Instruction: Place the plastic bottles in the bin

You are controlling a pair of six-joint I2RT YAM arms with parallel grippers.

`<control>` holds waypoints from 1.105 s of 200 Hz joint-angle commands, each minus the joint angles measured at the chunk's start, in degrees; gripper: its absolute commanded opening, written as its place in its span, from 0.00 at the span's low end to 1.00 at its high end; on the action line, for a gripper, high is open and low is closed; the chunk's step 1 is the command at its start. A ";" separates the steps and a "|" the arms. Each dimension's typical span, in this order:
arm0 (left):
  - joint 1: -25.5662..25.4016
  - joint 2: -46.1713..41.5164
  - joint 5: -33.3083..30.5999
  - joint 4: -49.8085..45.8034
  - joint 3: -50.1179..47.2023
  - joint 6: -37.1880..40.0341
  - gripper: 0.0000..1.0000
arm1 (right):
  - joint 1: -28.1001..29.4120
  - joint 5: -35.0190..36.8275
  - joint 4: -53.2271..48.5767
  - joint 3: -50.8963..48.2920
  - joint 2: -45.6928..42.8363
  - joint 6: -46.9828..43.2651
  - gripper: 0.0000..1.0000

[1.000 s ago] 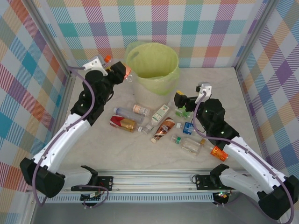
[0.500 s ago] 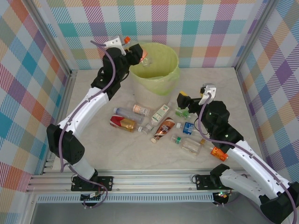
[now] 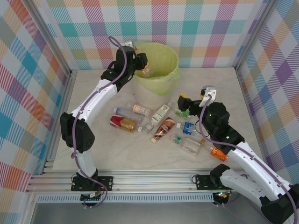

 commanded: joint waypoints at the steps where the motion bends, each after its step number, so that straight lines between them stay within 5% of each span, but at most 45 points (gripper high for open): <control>1: 0.29 1.77 -2.09 -8.49 3.52 3.32 0.50 | 0.44 1.13 -0.12 -0.61 -0.54 1.03 1.00; 68: 0.29 1.92 -9.04 -13.97 3.65 4.79 0.61 | 0.44 2.31 -0.25 -0.54 0.48 0.71 1.00; 163: 0.33 3.52 -0.64 -22.67 13.46 2.94 0.86 | 0.34 5.18 -2.51 0.05 2.80 1.48 1.00; 221: 0.64 -0.91 5.73 -23.71 13.02 0.87 0.97 | -0.33 8.23 -15.64 0.66 3.38 4.33 1.00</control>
